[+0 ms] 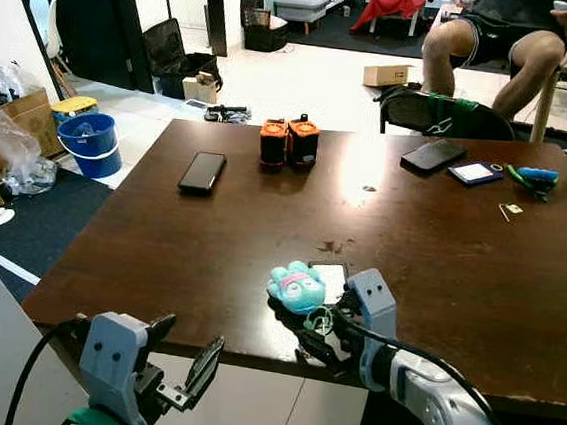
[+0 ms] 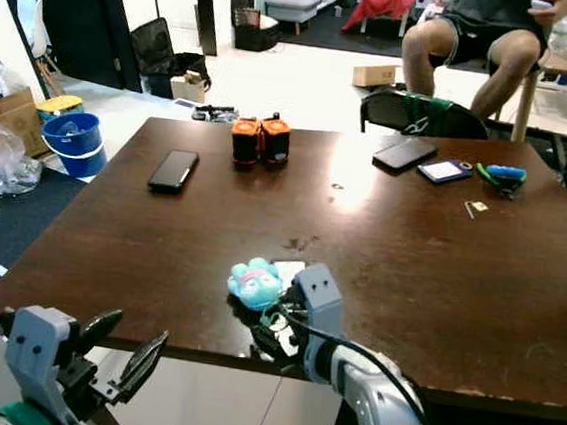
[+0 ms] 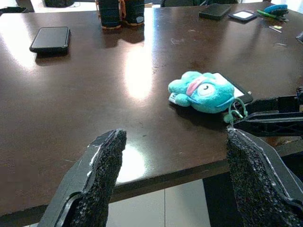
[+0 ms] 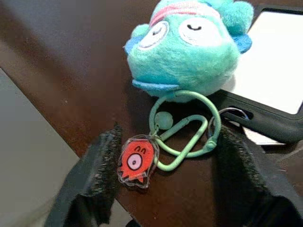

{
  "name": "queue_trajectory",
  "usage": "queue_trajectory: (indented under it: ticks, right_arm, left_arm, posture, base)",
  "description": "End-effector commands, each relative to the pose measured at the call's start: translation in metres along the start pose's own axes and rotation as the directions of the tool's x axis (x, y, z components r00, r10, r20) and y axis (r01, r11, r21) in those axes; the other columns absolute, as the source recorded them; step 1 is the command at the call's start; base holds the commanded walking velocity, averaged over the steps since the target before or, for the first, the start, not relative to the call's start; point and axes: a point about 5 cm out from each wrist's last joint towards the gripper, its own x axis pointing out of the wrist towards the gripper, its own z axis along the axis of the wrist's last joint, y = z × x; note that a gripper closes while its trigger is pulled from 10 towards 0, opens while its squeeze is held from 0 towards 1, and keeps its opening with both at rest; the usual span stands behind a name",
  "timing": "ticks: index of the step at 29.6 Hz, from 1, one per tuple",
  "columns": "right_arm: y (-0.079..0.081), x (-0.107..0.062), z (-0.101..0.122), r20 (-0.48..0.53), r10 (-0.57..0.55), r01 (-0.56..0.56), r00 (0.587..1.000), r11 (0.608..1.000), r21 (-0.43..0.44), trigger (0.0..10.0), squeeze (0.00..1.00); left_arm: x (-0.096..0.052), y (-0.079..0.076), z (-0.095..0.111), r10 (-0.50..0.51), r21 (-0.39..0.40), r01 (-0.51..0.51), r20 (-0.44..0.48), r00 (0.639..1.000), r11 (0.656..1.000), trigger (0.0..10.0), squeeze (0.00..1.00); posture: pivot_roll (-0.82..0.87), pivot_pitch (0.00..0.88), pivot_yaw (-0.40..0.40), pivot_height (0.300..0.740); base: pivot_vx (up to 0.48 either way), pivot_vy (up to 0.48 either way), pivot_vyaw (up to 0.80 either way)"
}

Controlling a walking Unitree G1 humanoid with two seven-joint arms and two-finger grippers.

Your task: Hang keys on a hook

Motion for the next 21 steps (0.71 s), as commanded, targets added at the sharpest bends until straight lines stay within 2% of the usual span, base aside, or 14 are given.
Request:
queue_trajectory:
  ticks: [1, 21]
  right_arm:
    - [0.0069, 0.0022, -0.0106, -0.04, 0.028, -0.027, 0.999, 0.999, 0.022, 0.0, 0.0]
    - [0.008, 0.0024, -0.0046, -0.01, 0.031, -0.03, 0.999, 0.999, 0.034, 0.0, 0.0]
  left_arm:
    - [-0.0035, -0.0002, 0.0004, -0.002, 0.016, 0.002, -0.013, 1.0, 1.0, 10.0, 0.0]
    - [-0.0018, 0.0012, 0.0005, 0.008, 0.02, -0.007, -0.014, 1.0, 1.0, 10.0, 0.0]
  posture:
    - [-0.17, 0.064, 0.143, 0.74]
    - [-0.17, 0.071, 0.143, 0.74]
  base:
    - [0.0, 0.0, 0.0]
    - [0.0, 0.0, 0.0]
